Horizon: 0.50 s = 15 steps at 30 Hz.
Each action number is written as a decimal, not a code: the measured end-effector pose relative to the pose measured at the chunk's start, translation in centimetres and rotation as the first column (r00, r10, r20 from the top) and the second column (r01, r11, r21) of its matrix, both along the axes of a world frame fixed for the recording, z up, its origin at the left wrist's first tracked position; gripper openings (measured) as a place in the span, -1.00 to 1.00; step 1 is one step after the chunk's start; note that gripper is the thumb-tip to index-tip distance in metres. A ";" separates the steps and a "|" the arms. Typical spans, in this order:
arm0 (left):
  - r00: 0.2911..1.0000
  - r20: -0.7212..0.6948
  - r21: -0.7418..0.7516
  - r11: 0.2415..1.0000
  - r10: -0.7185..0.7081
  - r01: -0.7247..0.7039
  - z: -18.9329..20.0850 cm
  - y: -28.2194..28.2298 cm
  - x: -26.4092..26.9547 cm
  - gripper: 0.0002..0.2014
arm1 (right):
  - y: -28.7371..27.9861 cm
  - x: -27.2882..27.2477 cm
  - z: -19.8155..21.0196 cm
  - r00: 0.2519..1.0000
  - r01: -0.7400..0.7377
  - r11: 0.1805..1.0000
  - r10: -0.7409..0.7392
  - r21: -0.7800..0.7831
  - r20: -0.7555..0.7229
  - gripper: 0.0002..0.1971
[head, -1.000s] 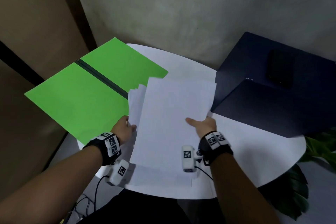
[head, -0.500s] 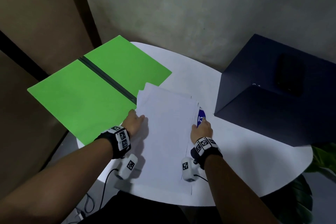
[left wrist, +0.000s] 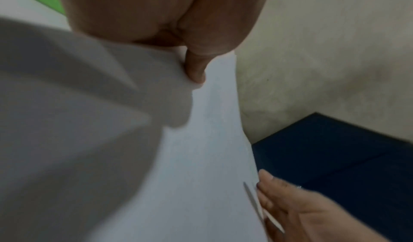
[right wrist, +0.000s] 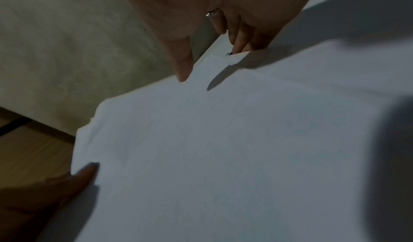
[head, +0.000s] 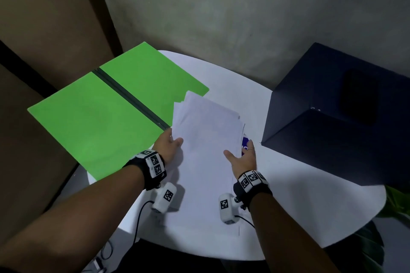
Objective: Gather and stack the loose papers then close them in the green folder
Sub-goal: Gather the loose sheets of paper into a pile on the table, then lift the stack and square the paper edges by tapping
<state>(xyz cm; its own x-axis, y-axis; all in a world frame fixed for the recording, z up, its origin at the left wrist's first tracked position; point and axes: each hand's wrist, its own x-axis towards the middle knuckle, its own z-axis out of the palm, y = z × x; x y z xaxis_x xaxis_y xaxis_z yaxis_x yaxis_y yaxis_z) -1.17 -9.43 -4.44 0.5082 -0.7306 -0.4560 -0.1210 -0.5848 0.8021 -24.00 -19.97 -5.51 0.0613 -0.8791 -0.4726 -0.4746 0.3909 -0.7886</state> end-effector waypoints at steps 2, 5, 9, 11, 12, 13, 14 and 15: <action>0.984 -0.171 -0.162 0.984 0.042 -0.070 1.3 0.8 -0.3 -0.68 | -0.3 -0.6 0.6 0.998 0.021 1.000 -0.022 0.007 0.065 0.13; 0.941 -0.337 -0.312 0.944 -0.009 -0.103 4.0 1.3 -0.3 -0.72 | -0.9 -1.2 3.0 0.974 0.053 0.999 -0.051 -0.001 0.221 -0.04; 0.947 -0.321 -0.456 0.880 -0.024 -0.132 8.8 0.2 -0.2 -0.74 | -1.3 -1.2 9.0 0.953 0.052 0.977 0.013 -0.206 0.303 -0.86; 0.983 -0.182 -0.542 0.831 0.031 -0.127 11.1 -0.2 -0.6 -0.77 | -1.1 -1.1 12.4 0.935 0.084 0.949 0.030 -0.305 0.353 -0.83; 0.992 -0.092 -0.582 0.804 0.085 -0.123 12.2 -0.4 -0.9 -0.77 | -0.7 -1.0 14.0 0.927 0.112 0.931 0.028 -0.347 0.373 -0.76; 0.990 -0.012 -0.623 0.774 0.138 -0.116 13.2 -0.3 -1.0 -0.77 | -0.3 -1.1 15.1 0.920 0.130 0.912 0.035 -0.390 0.390 -0.74; 0.986 0.036 -0.657 0.747 0.165 -0.101 13.8 -0.2 -1.0 -0.75 | 0.2 -1.2 16.1 0.918 0.137 0.899 0.042 -0.415 0.394 -0.72; 0.984 0.068 -0.683 0.727 0.163 -0.073 14.3 0.2 -1.0 -0.72 | 0.8 -1.2 16.7 0.918 0.125 0.890 0.064 -0.438 0.392 -0.66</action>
<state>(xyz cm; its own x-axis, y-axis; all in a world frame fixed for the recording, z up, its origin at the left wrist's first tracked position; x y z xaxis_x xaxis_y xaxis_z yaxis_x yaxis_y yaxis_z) -2.17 -9.27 9.81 0.6273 -0.7521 0.2022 -0.2054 0.0907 0.9745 -25.24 -19.21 11.16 0.1244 -0.9919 0.0274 -0.0889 -0.0387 -0.9953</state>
